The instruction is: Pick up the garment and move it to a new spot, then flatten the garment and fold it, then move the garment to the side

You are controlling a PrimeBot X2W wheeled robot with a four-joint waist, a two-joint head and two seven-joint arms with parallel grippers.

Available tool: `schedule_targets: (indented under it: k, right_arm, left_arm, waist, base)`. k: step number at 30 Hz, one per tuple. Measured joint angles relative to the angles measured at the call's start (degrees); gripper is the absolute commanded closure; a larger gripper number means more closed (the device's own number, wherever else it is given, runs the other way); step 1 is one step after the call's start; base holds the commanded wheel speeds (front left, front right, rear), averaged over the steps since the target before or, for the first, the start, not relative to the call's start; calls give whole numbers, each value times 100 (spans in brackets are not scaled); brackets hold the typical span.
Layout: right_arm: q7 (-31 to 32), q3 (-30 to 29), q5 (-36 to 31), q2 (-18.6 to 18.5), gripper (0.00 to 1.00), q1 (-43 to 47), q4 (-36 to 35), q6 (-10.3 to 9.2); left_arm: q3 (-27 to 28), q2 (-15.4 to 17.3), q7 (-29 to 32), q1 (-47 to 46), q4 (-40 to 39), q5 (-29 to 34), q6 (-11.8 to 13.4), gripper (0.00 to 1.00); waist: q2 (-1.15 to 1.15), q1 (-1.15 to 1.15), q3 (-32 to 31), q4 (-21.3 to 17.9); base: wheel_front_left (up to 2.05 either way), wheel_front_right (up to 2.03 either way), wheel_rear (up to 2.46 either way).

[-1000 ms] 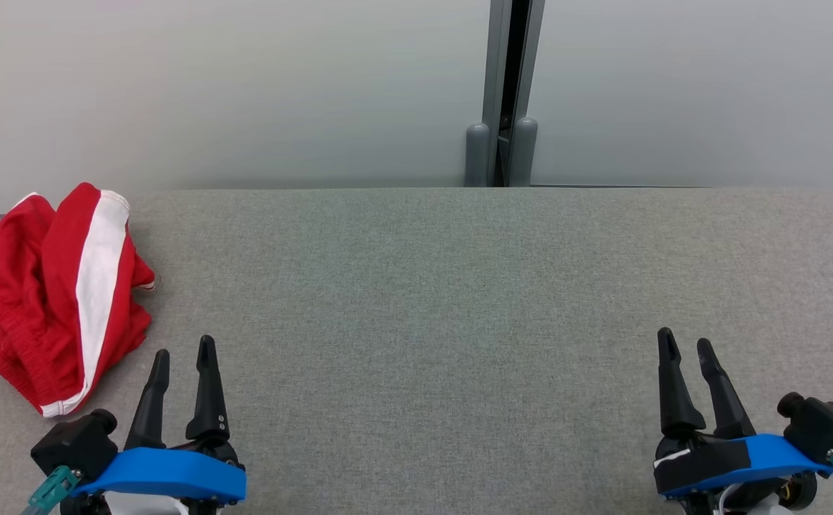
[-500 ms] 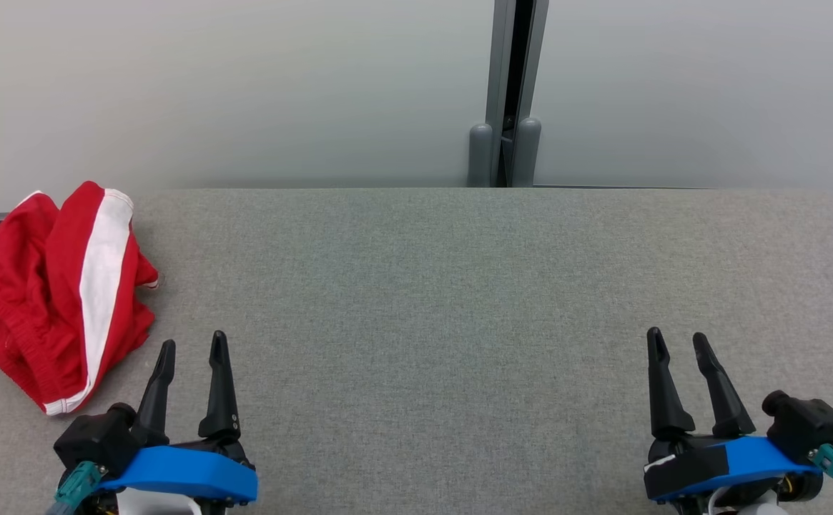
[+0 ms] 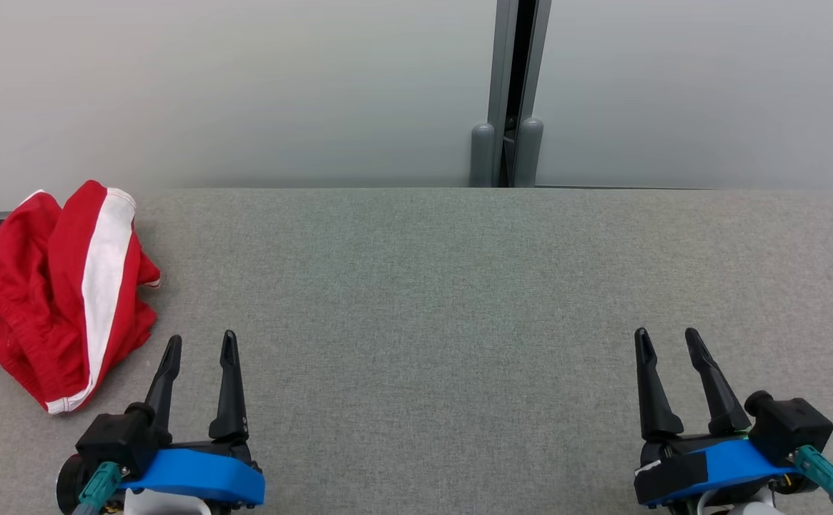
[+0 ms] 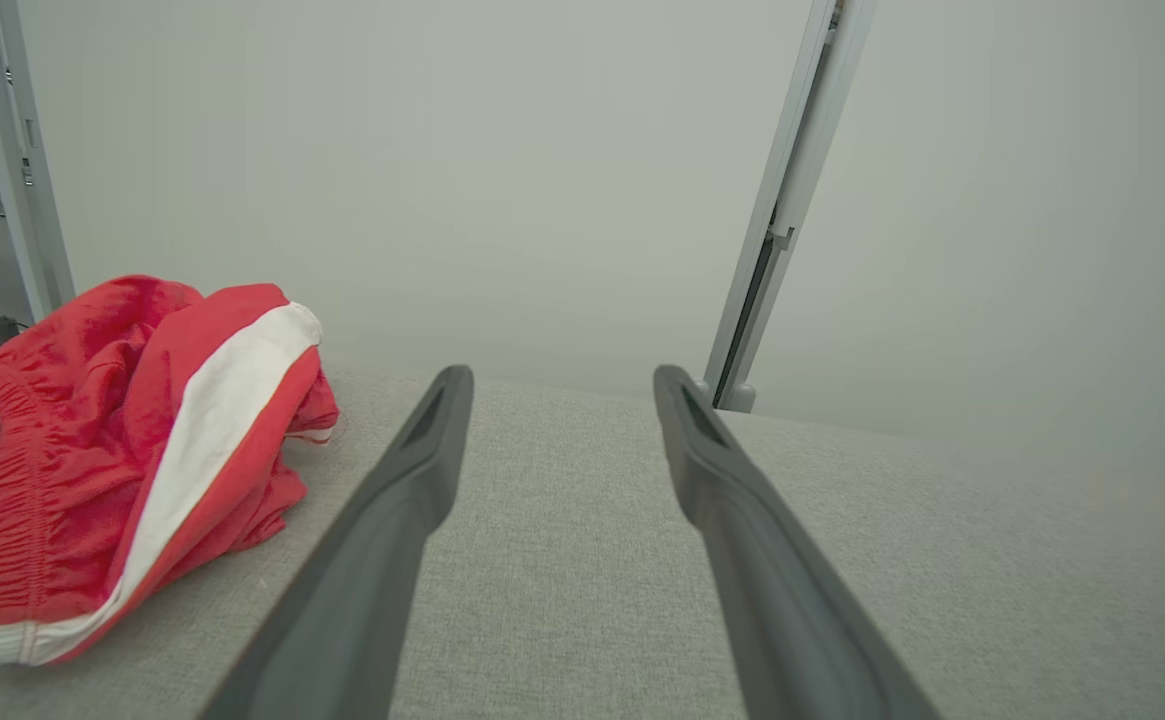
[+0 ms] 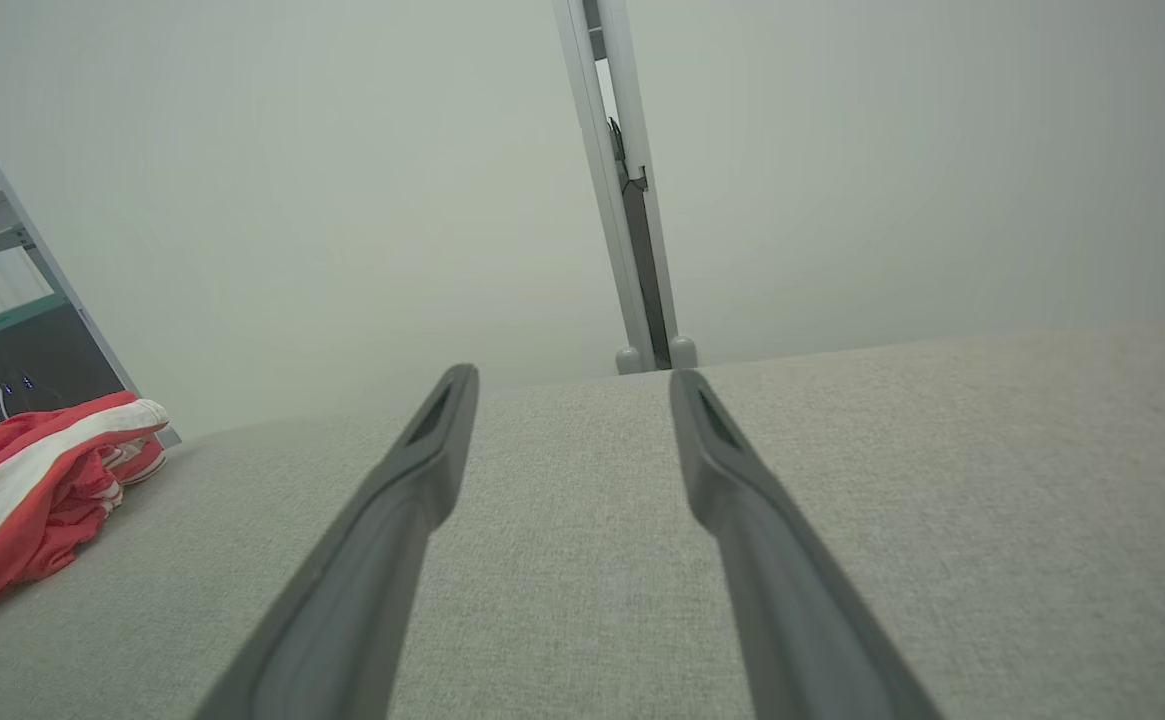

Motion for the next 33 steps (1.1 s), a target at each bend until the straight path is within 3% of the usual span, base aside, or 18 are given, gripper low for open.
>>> schedule_targets:
  k: [22,33]
  right_arm:
    - [-231,82,-892,-5,0,-40,81,2]
    - [-265,42,-953,-8,0,-90,211,8]
  left_arm:
    - [-99,15,-232,-68,151,812,99,0]
    - [-105,19,-252,-99,197,799,115,0]
  waist:
    - [0,0,57,-8]
    - [0,0,106,1]
  base:
    - [0,0,0]
    - [0,0,0]
